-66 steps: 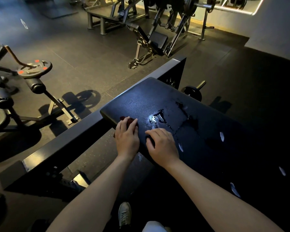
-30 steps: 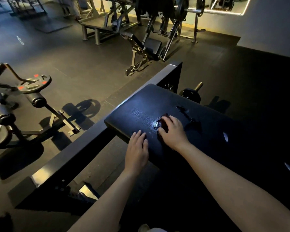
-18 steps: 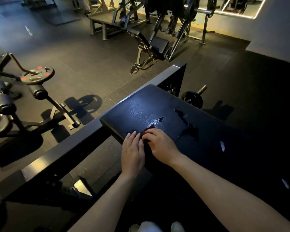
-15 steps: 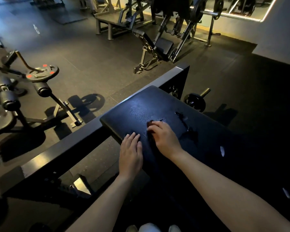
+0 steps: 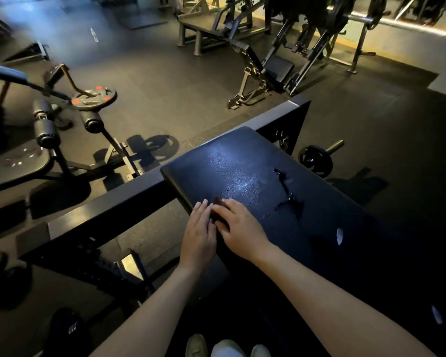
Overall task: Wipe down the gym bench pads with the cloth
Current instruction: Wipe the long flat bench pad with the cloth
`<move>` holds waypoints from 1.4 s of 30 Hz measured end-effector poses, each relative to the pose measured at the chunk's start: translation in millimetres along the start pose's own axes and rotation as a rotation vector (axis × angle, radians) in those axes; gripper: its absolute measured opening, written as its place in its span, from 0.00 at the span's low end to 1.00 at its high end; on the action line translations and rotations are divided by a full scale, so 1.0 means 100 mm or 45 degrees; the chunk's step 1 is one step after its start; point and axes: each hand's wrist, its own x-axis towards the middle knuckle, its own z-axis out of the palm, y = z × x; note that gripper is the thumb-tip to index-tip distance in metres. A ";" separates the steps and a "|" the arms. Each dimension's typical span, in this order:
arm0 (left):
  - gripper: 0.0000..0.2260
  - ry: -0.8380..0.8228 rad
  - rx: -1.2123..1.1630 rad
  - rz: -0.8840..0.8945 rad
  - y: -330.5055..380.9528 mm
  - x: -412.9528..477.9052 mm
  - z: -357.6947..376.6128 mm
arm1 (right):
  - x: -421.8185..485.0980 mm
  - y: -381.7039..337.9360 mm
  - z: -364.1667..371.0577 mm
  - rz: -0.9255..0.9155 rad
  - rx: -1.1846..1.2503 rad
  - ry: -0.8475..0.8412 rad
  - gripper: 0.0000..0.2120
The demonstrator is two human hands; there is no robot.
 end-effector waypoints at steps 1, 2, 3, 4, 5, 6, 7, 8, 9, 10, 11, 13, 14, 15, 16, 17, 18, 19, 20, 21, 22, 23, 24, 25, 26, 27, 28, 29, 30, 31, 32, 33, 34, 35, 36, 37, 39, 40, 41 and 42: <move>0.19 0.001 0.006 0.005 -0.01 -0.01 0.01 | -0.04 0.01 0.00 -0.034 -0.031 -0.007 0.20; 0.19 0.003 0.011 0.012 -0.02 -0.02 0.01 | -0.06 0.05 -0.02 -0.061 -0.066 -0.007 0.20; 0.20 0.001 0.017 0.019 -0.03 -0.01 0.00 | -0.04 0.13 -0.05 -0.072 -0.111 0.017 0.19; 0.20 -0.003 0.024 0.030 -0.04 -0.01 0.00 | 0.01 0.22 -0.10 -0.045 -0.145 0.061 0.17; 0.20 -0.009 0.021 0.035 -0.05 -0.01 -0.01 | 0.07 0.32 -0.16 0.031 -0.164 0.119 0.17; 0.19 -0.013 0.008 0.035 -0.07 0.00 -0.02 | 0.13 0.40 -0.22 0.150 -0.167 0.165 0.17; 0.18 -0.013 -0.010 0.029 -0.07 0.00 -0.02 | 0.17 0.45 -0.28 0.271 -0.160 0.186 0.18; 0.18 -0.006 -0.032 0.026 -0.08 0.00 -0.02 | 0.19 0.46 -0.31 0.346 -0.151 0.189 0.19; 0.18 0.001 -0.057 0.025 -0.09 0.01 -0.02 | 0.19 0.42 -0.29 0.356 -0.136 0.191 0.19; 0.19 0.011 -0.080 0.023 -0.10 0.02 -0.02 | 0.16 0.34 -0.25 0.318 -0.122 0.187 0.19; 0.20 0.012 -0.101 0.015 -0.10 0.03 -0.02 | 0.12 0.24 -0.18 0.245 -0.101 0.171 0.19; 0.21 0.000 -0.118 0.011 -0.13 0.04 -0.04 | 0.00 0.03 -0.03 0.090 -0.054 0.112 0.20; 0.21 -0.009 -0.118 0.021 -0.14 0.04 -0.06 | -0.06 -0.05 0.02 0.041 -0.034 0.079 0.20; 0.21 -0.017 -0.113 0.034 -0.16 0.04 -0.08 | -0.09 -0.08 0.05 0.006 -0.017 0.058 0.21; 0.21 -0.024 -0.105 0.053 -0.18 0.04 -0.10 | -0.09 -0.08 0.04 -0.020 -0.009 0.037 0.21; 0.20 -0.032 -0.096 0.072 -0.18 0.04 -0.13 | -0.06 -0.06 0.00 -0.037 -0.015 0.014 0.21; 0.19 -0.040 -0.086 0.093 -0.20 0.05 -0.15 | -0.01 -0.01 -0.04 -0.045 -0.027 -0.009 0.20; 0.18 -0.049 -0.075 0.107 -0.20 0.05 -0.16 | 0.04 0.06 -0.08 -0.036 -0.047 -0.009 0.20; 0.18 -0.055 -0.065 0.116 -0.21 0.06 -0.18 | 0.12 0.13 -0.12 0.002 -0.063 0.025 0.19; 0.18 -0.062 -0.057 0.124 -0.21 0.07 -0.19 | 0.20 0.21 -0.16 0.085 -0.066 0.083 0.18; 0.18 -0.072 -0.051 0.135 -0.21 0.09 -0.21 | 0.28 0.27 -0.20 0.188 -0.058 0.156 0.17; 0.19 -0.091 -0.043 0.145 -0.23 0.10 -0.23 | 0.35 0.28 -0.22 0.293 -0.046 0.221 0.17; 0.20 -0.110 -0.033 0.160 -0.25 0.12 -0.25 | 0.40 0.26 -0.21 0.359 -0.043 0.263 0.16; 0.21 -0.131 -0.022 0.173 -0.28 0.14 -0.27 | 0.44 0.21 -0.17 0.380 -0.034 0.271 0.16; 0.21 -0.150 -0.015 0.185 -0.31 0.16 -0.29 | 0.47 0.13 -0.12 0.366 -0.008 0.254 0.16; 0.22 -0.166 -0.017 0.192 -0.33 0.18 -0.30 | 0.49 0.02 -0.07 0.329 0.030 0.219 0.16; 0.23 -0.172 -0.031 0.199 -0.36 0.20 -0.31 | 0.48 -0.08 -0.01 0.276 0.066 0.175 0.17; 0.23 -0.176 -0.052 0.199 -0.38 0.21 -0.30 | 0.44 -0.19 0.04 0.228 0.094 0.126 0.17; 0.24 -0.170 -0.073 0.201 -0.40 0.21 -0.29 | 0.39 -0.27 0.09 0.189 0.116 0.080 0.18; 0.24 -0.161 -0.093 0.197 -0.41 0.20 -0.28 | 0.34 -0.31 0.13 0.147 0.123 0.045 0.18; 0.24 -0.161 -0.117 0.193 -0.43 0.19 -0.28 | 0.29 -0.30 0.15 0.096 0.121 0.023 0.19; 0.24 -0.169 -0.133 0.185 -0.44 0.18 -0.28 | 0.26 -0.27 0.14 0.055 0.105 0.001 0.19; 0.23 -0.179 -0.141 0.188 -0.44 0.17 -0.28 | 0.25 -0.21 0.12 0.025 0.091 -0.017 0.18; 0.23 -0.187 -0.133 0.186 -0.45 0.17 -0.29 | 0.26 -0.13 0.09 0.022 0.079 -0.020 0.17; 0.22 -0.193 -0.121 0.186 -0.45 0.17 -0.30 | 0.30 -0.05 0.03 0.041 0.066 0.010 0.16; 0.22 -0.198 -0.108 0.190 -0.45 0.17 -0.31 | 0.36 0.01 -0.04 0.096 0.055 0.067 0.15; 0.22 -0.220 -0.106 0.180 -0.46 0.18 -0.33 | 0.47 0.13 -0.15 0.297 0.040 0.177 0.14; 0.22 -0.235 -0.119 0.170 -0.46 0.17 -0.33 | 0.51 0.16 -0.16 0.375 0.014 0.204 0.14; 0.22 -0.253 -0.144 0.153 -0.47 0.17 -0.34 | 0.53 0.14 -0.15 0.405 -0.005 0.212 0.15; 0.22 -0.266 -0.184 0.140 -0.48 0.17 -0.35 | 0.53 0.10 -0.10 0.403 -0.003 0.210 0.15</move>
